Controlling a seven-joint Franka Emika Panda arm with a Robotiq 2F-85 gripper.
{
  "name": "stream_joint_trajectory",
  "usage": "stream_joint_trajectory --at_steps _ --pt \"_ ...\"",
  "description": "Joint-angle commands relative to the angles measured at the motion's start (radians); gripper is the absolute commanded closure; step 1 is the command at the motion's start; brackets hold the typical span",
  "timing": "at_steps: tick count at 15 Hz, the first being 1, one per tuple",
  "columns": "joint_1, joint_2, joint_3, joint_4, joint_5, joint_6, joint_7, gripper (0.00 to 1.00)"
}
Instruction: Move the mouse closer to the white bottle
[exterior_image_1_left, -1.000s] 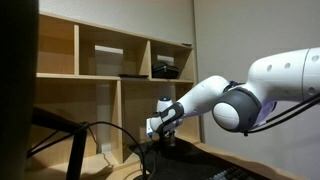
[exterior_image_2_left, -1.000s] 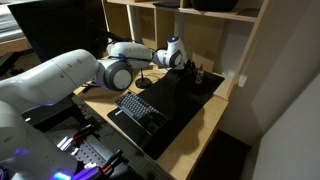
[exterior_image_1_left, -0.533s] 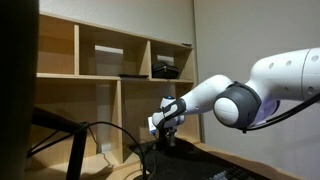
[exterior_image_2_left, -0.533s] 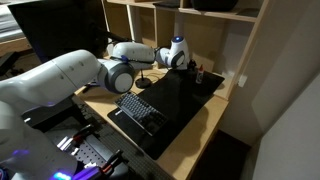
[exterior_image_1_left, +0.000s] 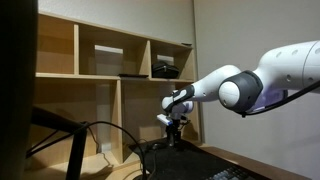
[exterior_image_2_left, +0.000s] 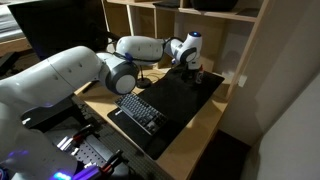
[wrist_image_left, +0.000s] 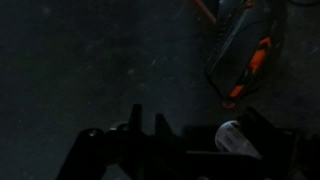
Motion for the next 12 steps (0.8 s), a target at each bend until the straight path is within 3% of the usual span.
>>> stream_joint_trajectory --at_steps 1,11,12 --pt "-0.052 -0.104 0.009 -0.102 -0.015 -0.131 -0.194 0.0" --pt "-0.085 -0.269 0.001 -0.311 -0.056 -0.282 -0.695 0.0" --pt "-0.083 -0.183 0.0 -0.182 -0.034 -0.269 -0.617 0.0"
